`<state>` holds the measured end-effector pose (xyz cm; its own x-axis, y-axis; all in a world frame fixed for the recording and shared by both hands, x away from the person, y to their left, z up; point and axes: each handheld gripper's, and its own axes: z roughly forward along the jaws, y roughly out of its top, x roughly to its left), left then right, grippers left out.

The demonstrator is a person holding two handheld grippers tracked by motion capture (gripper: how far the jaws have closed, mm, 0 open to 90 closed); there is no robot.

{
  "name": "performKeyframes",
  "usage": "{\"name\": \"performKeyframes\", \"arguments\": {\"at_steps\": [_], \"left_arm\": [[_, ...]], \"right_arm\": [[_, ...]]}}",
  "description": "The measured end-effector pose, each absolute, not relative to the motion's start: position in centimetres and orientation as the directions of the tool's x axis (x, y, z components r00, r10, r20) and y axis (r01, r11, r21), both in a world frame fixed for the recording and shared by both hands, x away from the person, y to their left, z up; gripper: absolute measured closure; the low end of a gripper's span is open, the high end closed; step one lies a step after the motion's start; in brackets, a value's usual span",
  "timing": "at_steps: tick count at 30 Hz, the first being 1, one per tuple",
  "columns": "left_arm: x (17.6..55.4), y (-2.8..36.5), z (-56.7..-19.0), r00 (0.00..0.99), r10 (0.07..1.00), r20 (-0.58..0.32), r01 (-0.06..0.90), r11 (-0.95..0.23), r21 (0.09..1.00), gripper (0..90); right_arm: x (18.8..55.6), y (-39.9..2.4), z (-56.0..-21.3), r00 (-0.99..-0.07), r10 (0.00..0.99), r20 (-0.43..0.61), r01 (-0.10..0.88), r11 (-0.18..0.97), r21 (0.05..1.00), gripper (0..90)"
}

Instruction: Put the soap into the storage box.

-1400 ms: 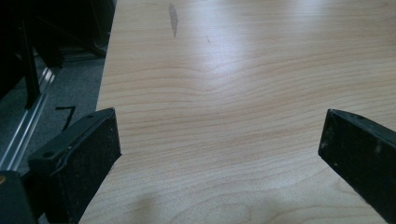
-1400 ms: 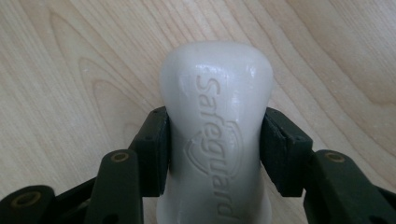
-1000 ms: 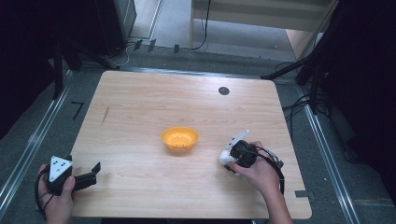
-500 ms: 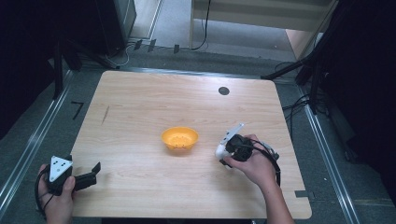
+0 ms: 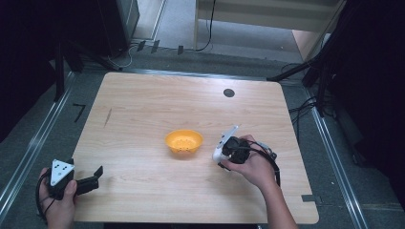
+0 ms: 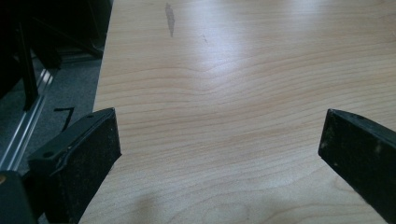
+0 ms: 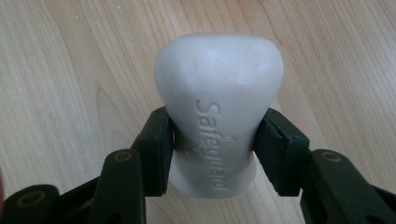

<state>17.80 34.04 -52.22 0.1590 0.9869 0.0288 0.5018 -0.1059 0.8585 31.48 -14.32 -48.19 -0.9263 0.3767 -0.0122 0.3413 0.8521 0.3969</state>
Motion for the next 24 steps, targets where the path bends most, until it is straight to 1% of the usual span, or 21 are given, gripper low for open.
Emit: {"name": "performKeyframes", "arguments": {"at_steps": [15,21,24], "left_arm": [[17.8,34.0,-52.2,0.161,0.987,0.027,0.502,-0.106,0.858,0.0],[17.8,34.0,-52.2,0.162,0.986,0.027,0.502,-0.107,0.858,0.0],[17.8,34.0,-52.2,0.162,0.986,0.028,0.502,-0.107,0.858,0.0]], "right_arm": [[31.9,-12.8,-46.7,-0.942,0.334,-0.023,0.294,0.859,0.420,50.8],[32.2,-12.4,-46.2,-0.944,0.330,-0.018,0.293,0.860,0.418,50.8],[32.6,-12.0,-45.6,-0.948,0.317,-0.034,0.275,0.866,0.418,50.8]]}}
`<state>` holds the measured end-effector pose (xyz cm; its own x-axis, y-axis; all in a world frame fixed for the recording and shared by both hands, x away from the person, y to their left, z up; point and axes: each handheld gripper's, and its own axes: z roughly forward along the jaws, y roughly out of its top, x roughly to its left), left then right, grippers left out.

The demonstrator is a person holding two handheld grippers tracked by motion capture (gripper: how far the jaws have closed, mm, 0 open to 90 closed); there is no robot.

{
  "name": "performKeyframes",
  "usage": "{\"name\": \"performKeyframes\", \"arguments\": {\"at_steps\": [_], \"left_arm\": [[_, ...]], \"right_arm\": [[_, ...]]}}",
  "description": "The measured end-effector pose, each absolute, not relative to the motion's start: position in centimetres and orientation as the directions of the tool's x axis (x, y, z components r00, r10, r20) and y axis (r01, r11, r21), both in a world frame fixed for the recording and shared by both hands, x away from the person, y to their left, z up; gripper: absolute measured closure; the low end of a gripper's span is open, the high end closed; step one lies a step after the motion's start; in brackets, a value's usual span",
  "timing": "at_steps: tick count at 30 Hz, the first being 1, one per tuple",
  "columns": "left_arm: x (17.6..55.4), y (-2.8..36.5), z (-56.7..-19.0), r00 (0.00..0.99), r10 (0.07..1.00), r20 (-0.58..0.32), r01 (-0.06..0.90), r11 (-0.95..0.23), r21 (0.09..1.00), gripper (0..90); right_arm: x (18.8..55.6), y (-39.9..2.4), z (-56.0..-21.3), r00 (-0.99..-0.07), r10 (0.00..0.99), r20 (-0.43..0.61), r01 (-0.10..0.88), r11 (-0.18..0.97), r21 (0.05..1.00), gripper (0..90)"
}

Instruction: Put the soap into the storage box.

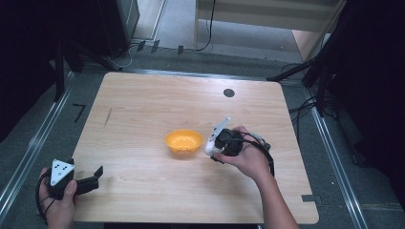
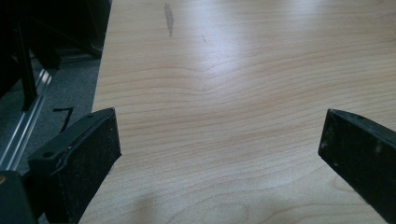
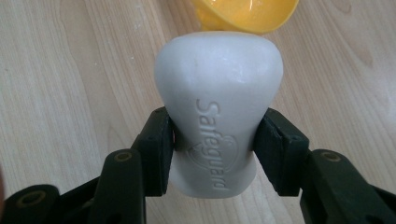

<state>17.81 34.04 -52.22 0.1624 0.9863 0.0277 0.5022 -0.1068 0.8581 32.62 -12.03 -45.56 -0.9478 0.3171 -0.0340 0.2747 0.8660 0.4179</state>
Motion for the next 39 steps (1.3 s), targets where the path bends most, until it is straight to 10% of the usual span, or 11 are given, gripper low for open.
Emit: {"name": "performKeyframes", "arguments": {"at_steps": [39], "left_arm": [[17.8,34.1,-52.2,0.171,0.985,0.024,0.503,-0.108,0.857,0.0]], "right_arm": [[35.6,-8.0,-42.1,-0.967,0.247,-0.068,0.200,0.892,0.406,50.7]]}}
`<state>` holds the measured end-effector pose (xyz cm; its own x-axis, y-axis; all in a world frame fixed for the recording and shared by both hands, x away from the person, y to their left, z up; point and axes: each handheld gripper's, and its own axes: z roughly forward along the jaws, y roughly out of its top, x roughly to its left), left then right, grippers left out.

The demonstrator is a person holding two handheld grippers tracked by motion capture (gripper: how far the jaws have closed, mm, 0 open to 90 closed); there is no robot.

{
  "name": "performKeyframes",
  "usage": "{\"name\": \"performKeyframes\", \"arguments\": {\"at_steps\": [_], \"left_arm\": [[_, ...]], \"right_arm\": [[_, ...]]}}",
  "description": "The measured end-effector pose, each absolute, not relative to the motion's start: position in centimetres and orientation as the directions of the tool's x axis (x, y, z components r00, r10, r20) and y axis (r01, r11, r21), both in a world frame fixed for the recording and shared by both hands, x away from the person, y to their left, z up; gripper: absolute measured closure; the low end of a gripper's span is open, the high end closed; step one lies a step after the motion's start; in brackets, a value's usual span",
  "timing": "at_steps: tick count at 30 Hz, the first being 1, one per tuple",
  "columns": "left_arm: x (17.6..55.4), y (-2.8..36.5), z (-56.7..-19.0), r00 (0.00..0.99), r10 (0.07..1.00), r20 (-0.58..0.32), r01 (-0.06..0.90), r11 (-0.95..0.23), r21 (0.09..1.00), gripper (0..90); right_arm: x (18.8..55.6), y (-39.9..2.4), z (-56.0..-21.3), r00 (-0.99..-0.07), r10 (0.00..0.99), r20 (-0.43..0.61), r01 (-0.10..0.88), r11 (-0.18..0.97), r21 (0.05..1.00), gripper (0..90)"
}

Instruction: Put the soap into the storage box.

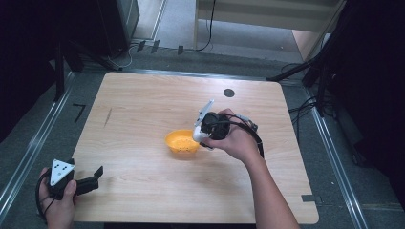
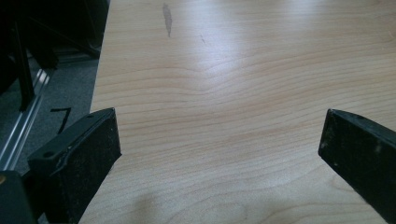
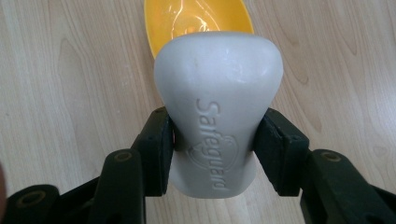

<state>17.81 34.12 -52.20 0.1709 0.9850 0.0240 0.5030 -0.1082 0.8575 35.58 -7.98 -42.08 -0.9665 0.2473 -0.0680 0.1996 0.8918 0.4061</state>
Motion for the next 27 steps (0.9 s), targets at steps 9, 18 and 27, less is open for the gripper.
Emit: {"name": "performKeyframes", "arguments": {"at_steps": [9,18,27], "left_arm": [[17.8,34.2,-52.2,0.173,0.985,0.020,0.504,-0.106,0.857,0.0],[17.8,34.2,-52.2,0.175,0.984,0.017,0.503,-0.105,0.858,0.0],[17.8,34.2,-52.2,0.177,0.984,0.018,0.502,-0.105,0.858,0.0]], "right_arm": [[36.2,-6.6,-42.0,-0.972,0.223,-0.076,0.177,0.903,0.392,50.7],[36.8,-5.3,-41.9,-0.976,0.201,-0.077,0.158,0.912,0.378,50.7],[37.2,-4.1,-42.1,-0.980,0.182,-0.083,0.139,0.918,0.370,50.7]]}}
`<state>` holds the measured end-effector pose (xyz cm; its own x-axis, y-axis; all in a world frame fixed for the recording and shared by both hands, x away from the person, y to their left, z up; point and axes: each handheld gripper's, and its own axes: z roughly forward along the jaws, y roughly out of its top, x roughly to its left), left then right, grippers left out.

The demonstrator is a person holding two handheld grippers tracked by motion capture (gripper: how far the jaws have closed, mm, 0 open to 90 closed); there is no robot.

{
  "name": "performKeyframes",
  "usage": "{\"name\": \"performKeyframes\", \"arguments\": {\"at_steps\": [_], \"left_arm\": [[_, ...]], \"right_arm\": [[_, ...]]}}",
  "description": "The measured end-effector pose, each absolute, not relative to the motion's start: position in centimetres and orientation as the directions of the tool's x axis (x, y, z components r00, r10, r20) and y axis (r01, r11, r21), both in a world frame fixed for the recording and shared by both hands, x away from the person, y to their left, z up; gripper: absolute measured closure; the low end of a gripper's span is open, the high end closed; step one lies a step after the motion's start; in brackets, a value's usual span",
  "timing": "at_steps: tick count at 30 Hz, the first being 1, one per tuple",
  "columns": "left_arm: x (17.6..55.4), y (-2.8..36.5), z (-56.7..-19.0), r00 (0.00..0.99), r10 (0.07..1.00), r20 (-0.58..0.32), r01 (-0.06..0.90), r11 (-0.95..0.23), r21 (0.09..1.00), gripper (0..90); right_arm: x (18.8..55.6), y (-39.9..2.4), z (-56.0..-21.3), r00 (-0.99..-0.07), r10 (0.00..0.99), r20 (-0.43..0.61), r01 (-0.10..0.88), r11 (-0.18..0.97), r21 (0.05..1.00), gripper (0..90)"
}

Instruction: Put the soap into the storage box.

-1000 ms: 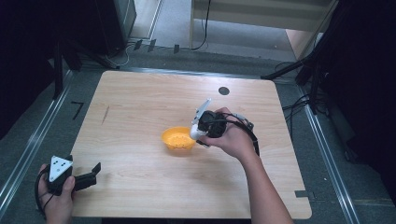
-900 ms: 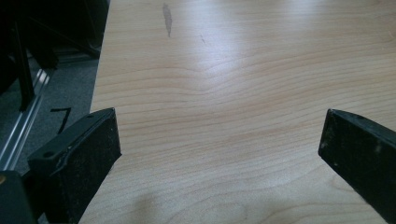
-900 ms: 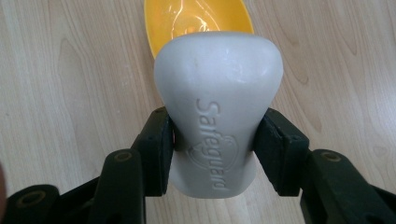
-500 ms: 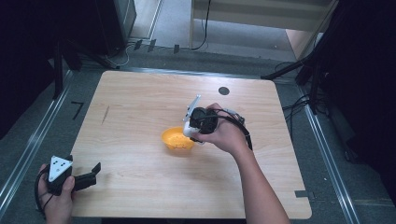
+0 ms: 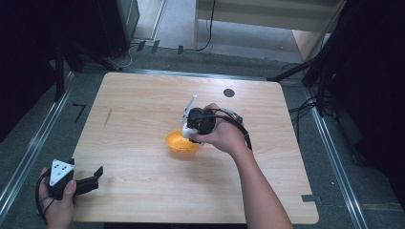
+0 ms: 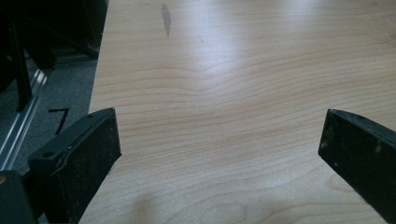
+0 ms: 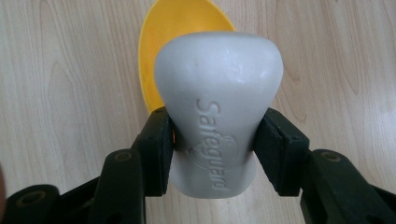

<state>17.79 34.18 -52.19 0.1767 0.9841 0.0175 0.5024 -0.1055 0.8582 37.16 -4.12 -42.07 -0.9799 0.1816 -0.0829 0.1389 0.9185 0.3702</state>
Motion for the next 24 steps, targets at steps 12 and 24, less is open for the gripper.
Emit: {"name": "performKeyframes", "arguments": {"at_steps": [12,24], "left_arm": [[17.8,34.2,-52.2,0.178,0.984,0.016,0.503,-0.105,0.858,0.0],[17.8,34.2,-52.2,0.178,0.984,0.015,0.502,-0.104,0.859,0.0]], "right_arm": [[37.6,-3.0,-42.6,-0.984,0.158,-0.084,0.118,0.925,0.362,50.7],[37.9,-2.0,-43.4,-0.987,0.139,-0.079,0.103,0.932,0.347,50.7]]}}
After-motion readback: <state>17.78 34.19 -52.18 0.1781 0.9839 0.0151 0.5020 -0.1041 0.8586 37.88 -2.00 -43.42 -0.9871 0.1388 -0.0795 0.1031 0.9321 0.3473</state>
